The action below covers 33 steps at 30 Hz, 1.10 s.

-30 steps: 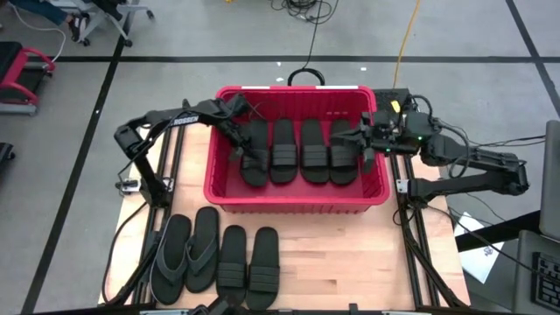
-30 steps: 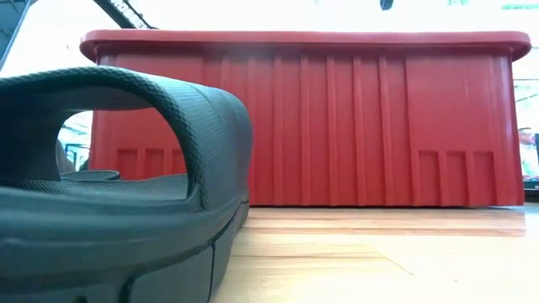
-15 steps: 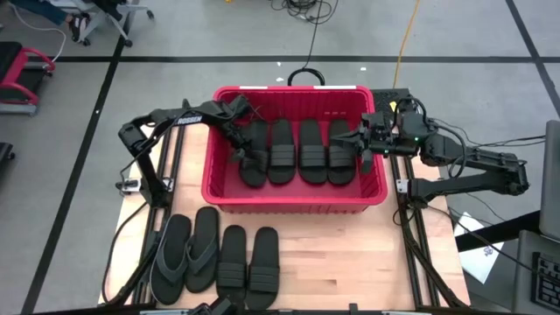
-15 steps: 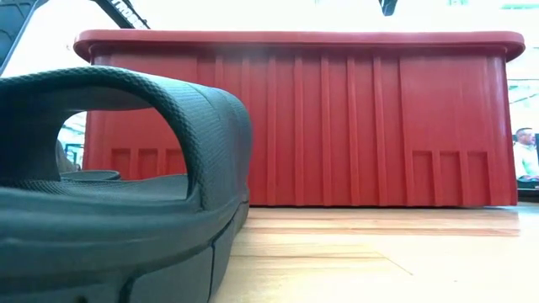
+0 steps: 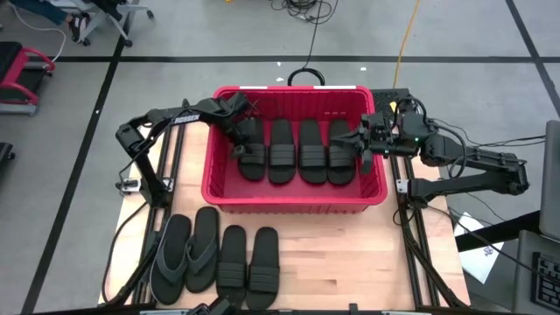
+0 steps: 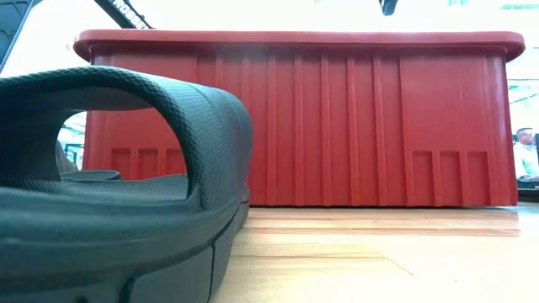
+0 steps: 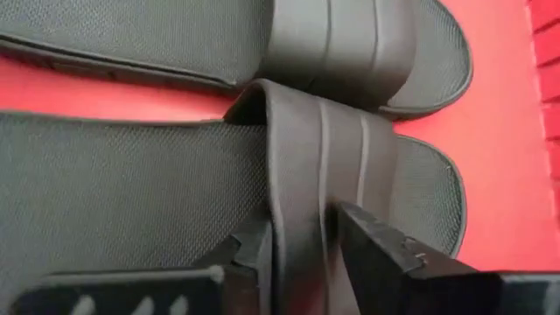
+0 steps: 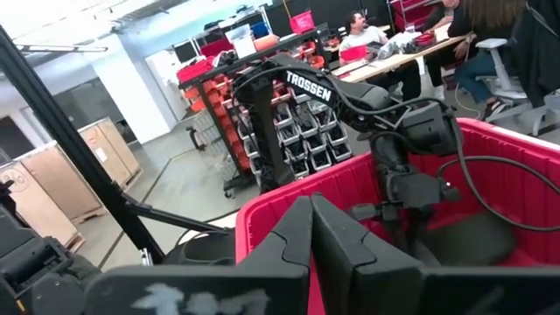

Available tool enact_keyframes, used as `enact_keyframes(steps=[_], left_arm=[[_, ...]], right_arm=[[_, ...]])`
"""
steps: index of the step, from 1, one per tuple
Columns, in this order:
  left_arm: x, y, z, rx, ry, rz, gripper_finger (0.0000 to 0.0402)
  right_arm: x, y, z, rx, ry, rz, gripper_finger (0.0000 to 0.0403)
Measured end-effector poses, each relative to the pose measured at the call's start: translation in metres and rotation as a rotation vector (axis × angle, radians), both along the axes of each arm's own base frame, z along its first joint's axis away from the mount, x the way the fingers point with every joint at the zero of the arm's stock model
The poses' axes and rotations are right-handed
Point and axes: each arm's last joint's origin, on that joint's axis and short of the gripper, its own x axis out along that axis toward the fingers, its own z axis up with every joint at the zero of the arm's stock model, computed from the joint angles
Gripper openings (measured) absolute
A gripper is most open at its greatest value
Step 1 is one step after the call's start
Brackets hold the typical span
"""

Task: Pick and place slides into bin
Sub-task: Put the black slide into the red bin

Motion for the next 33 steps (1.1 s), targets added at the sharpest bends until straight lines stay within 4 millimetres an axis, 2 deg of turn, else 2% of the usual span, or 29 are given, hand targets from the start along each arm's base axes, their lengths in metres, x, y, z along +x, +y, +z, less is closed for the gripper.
enact_keyframes(steps=[7, 15, 26, 33], left_arm=[[-0.001, -0.001, -0.001, 0.019, 0.023, -0.019, 0.0141], [-0.001, -0.001, -0.001, 0.004, 0.055, 0.036, 0.0165], [-0.003, -0.003, -0.001, 0.031, 0.060, -0.043, 0.0252], [-0.006, -0.006, 0.018, 0.169, 0.034, -0.093, 0.0265]], right_arm=[[0.000, 0.001, 0.000, -0.004, 0.000, 0.003, 0.0000], [0.000, 0.002, 0.000, 0.015, -0.002, 0.033, 0.0000], [0.000, 0.001, 0.000, 0.009, -0.001, 0.032, 0.0000], [0.000, 0.001, -0.002, 0.003, 0.017, 0.032, 0.0000]])
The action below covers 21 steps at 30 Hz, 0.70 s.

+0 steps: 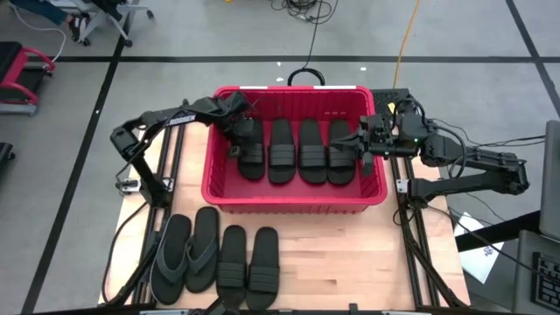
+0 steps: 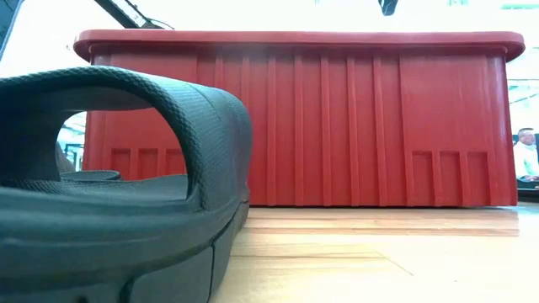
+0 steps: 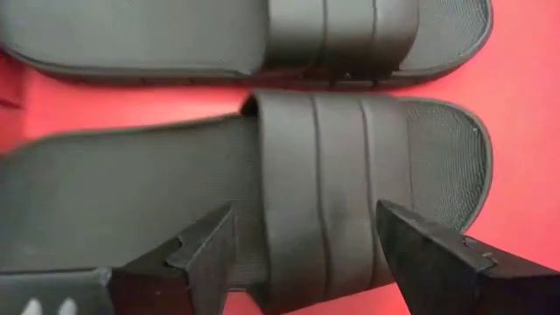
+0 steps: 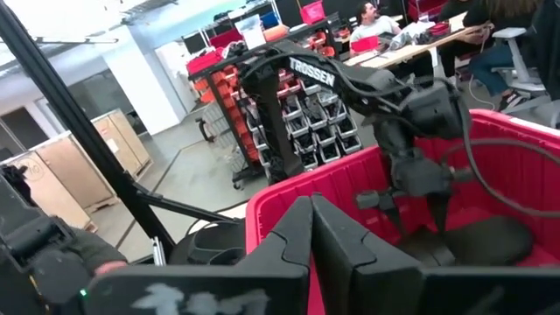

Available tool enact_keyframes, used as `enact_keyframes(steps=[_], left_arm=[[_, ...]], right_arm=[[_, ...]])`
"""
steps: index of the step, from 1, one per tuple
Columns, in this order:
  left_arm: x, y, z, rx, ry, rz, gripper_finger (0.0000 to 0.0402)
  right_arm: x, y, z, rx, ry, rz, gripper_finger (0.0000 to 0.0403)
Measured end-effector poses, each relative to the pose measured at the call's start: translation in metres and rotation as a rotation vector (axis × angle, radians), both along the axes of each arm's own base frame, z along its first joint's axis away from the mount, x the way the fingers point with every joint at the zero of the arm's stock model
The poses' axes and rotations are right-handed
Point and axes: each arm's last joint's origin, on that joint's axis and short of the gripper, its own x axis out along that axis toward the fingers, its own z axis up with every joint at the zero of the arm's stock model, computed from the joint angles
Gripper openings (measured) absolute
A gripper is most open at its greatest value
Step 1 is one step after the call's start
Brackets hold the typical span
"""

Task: Pick and place slides into bin
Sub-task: Put the black slide into the red bin

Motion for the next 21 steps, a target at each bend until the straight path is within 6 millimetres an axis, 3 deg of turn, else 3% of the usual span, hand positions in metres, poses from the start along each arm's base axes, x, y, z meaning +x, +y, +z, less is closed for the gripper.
enact_keyframes(steps=[6, 10, 13, 16, 19, 21], left_arm=[[-0.008, -0.013, 0.035, 0.090, -0.061, 0.025, 0.0256], [-0.023, -0.046, 0.085, 0.142, -0.198, 0.005, 0.0228], [-0.039, -0.085, 0.129, 0.131, -0.395, -0.056, 0.0172], [-0.058, -0.124, 0.169, 0.068, -0.613, -0.090, 0.0090], [-0.079, -0.152, 0.191, -0.035, -0.715, -0.053, 0.0017], [-0.091, -0.167, 0.199, -0.109, -0.742, 0.005, 0.0011]], right_arm=[[0.000, 0.000, -0.001, -0.001, 0.014, 0.000, 0.0000], [0.000, 0.001, -0.003, -0.019, 0.032, 0.027, 0.0000], [0.000, 0.002, -0.006, -0.046, 0.065, 0.080, 0.0000], [0.000, 0.004, -0.006, -0.106, 0.064, 0.091, 0.0000], [0.001, 0.006, -0.006, -0.188, 0.070, 0.107, 0.0000], [0.001, 0.007, -0.007, -0.215, 0.071, 0.149, 0.0000]])
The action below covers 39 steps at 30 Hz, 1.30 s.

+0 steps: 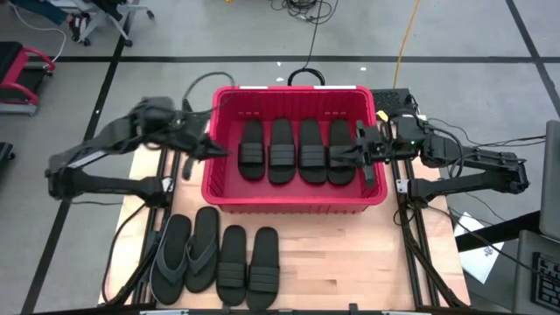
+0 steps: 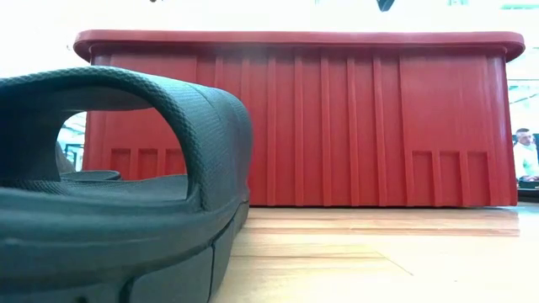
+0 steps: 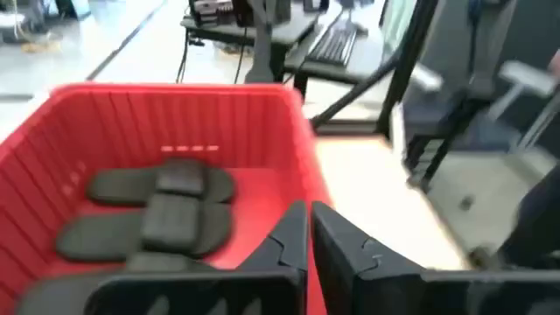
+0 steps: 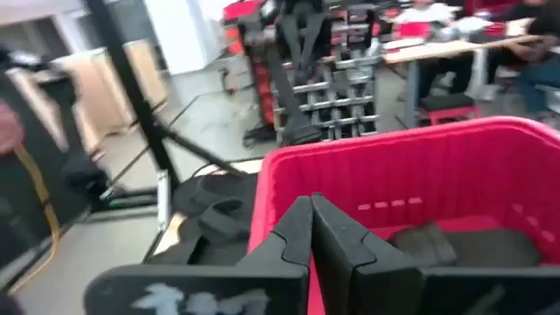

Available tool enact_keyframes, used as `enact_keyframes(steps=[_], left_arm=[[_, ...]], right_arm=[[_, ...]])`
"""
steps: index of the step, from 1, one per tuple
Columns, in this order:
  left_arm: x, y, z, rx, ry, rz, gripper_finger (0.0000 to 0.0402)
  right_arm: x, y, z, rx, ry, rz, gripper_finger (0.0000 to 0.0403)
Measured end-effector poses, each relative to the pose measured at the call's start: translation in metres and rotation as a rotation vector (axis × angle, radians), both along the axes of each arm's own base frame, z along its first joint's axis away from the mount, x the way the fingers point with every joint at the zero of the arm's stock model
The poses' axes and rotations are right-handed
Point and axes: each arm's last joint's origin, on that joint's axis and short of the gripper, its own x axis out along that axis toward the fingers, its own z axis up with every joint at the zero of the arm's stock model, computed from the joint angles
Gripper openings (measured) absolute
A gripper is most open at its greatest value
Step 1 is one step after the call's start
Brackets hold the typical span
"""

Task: Pick and place slides into bin
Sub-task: Put the black slide into the red bin

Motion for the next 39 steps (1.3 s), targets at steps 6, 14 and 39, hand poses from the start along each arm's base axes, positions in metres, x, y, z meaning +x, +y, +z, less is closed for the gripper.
enact_keyframes(steps=[6, 14, 39], left_arm=[[-0.011, -0.037, 0.006, -0.144, 0.011, 0.026, 0.0001], [0.013, -0.078, -0.007, -0.200, 0.142, -0.143, 0.0000], [0.076, -0.202, -0.085, 0.036, 0.404, -0.318, 0.0005]], right_arm=[[0.001, 0.004, -0.003, -0.051, 0.021, 0.137, 0.0000], [0.021, 0.028, -0.026, -0.097, 0.195, 0.129, 0.0000], [0.068, 0.125, -0.020, 0.158, -0.135, 0.035, 0.0000]])
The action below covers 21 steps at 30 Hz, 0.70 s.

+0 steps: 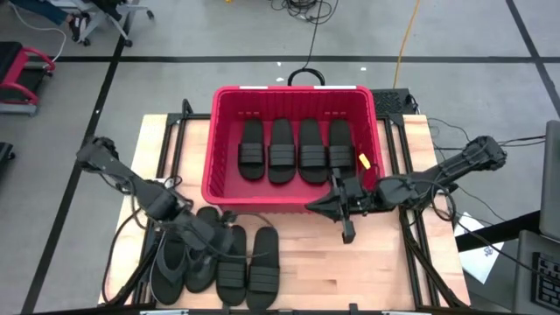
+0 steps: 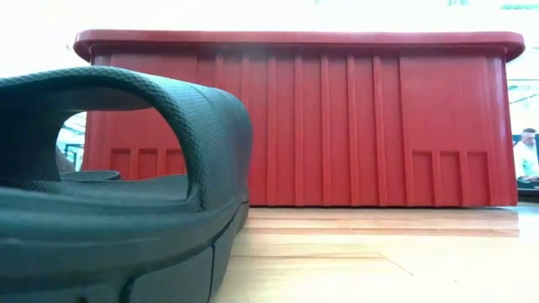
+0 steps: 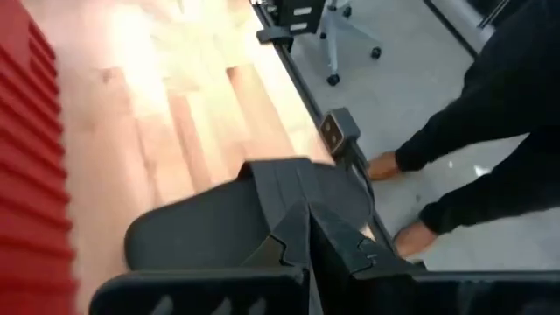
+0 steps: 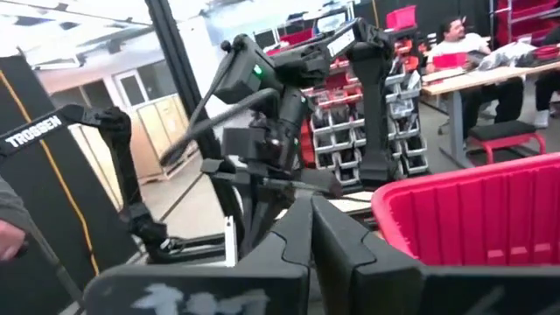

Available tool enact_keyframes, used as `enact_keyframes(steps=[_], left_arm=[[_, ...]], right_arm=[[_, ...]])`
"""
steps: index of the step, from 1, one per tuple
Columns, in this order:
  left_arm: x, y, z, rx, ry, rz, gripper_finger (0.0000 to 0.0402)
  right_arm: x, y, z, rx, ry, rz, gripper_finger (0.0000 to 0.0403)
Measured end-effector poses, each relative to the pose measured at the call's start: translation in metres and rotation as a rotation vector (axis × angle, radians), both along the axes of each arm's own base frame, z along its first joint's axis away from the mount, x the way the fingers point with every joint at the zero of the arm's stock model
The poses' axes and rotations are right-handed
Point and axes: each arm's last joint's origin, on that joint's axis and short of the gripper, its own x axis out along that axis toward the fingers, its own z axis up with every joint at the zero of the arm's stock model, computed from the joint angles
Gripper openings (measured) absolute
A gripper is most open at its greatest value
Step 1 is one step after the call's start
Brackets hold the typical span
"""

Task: Pick and place slides into bin
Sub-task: Put the black slide into the red bin

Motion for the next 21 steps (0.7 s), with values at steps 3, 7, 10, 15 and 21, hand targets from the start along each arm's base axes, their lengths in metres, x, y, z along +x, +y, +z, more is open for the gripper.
enact_keyframes(steps=[3, 7, 10, 15, 21], left_arm=[[0.017, 0.000, -0.011, -0.024, 0.027, 0.031, 0.0006], [0.035, 0.007, -0.029, -0.035, 0.103, 0.060, 0.0014], [0.050, 0.006, -0.045, -0.045, 0.132, 0.007, 0.0034], [0.075, 0.005, -0.078, -0.054, 0.195, 0.023, 0.0092], [0.095, 0.003, -0.111, -0.151, 0.303, -0.002, 0.0170]], right_arm=[[-0.004, 0.003, -0.001, 0.016, 0.033, 0.021, 0.0000], [-0.015, 0.001, 0.004, 0.062, 0.040, 0.079, 0.0000], [-0.022, 0.002, 0.009, 0.098, 0.036, 0.158, 0.0000], [-0.038, 0.006, 0.016, 0.135, 0.040, 0.241, 0.0000], [-0.055, 0.011, 0.019, 0.182, 0.079, 0.299, 0.0000]])
